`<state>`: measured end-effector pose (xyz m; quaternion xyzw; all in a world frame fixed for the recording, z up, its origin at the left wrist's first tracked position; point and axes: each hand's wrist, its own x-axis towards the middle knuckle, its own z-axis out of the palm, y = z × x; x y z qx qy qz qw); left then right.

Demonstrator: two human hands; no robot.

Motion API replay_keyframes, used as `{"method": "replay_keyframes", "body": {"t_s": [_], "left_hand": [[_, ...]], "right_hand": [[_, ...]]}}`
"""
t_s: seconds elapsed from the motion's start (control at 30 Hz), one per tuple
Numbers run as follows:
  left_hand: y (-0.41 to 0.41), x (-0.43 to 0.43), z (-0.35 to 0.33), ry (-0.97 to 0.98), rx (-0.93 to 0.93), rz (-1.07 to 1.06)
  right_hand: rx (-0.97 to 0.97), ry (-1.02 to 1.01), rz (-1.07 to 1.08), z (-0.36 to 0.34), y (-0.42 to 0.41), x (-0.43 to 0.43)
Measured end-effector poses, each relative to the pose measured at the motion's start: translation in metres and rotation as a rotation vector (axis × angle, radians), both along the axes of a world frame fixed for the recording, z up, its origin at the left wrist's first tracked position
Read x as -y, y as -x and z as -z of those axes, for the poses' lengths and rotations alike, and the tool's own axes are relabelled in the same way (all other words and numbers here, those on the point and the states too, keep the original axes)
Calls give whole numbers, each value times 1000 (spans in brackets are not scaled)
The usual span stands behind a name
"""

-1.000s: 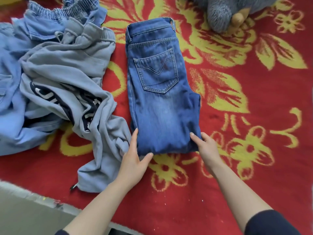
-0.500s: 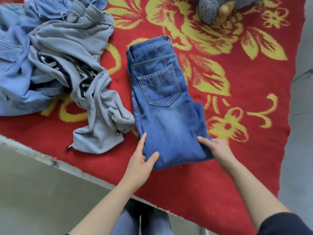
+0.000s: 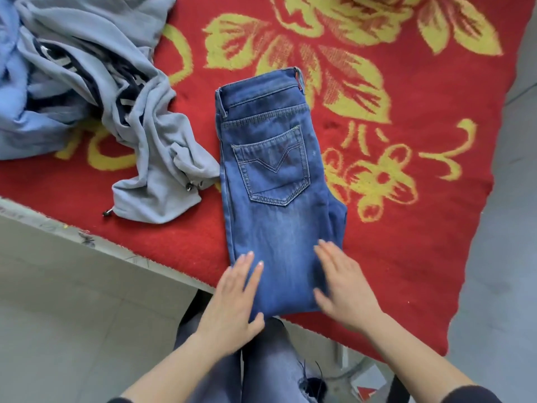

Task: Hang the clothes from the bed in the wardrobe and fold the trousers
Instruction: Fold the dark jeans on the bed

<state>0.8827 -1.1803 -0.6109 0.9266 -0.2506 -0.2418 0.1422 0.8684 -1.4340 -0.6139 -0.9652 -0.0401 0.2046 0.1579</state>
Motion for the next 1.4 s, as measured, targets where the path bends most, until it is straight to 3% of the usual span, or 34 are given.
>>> {"method": "replay_keyframes", "body": {"t_s": [0.1,0.17,0.33,0.47,0.57,0.7,0.93,1.07,1.17,1.23,1.4], "left_hand": [[-3,9,14,-209,-93,239],[-4,14,25,-378,-150,255],[-4,33,30,-479,-170,268],[-67,38,12,-334,-430,282],[-143,33,-18,-209,-776,135],[-203,26,-56,-19,-977,-96],[-308,9,-70,392,-787,-495],[-356,15,-54,623,-584,-705],[-373,28,-31,662,-434,-827],[-378,35,-15,673,-388,-828],[-386,44,16,674,-188,-862]], "right_hand": [[-272,129,-313,9,1,-12],[-273,297,-370,9,1,-19],[-205,292,-398,18,-7,-23],[-519,-24,-163,-1,-52,-11],[-783,-209,21,-29,-121,3],[-946,-259,84,-60,-198,15],[-585,-308,241,-87,-319,31],[-196,-274,329,-73,-374,28],[147,-116,350,-47,-375,12],[288,-121,322,-32,-359,2],[326,-21,71,-1,-321,-7]]}}
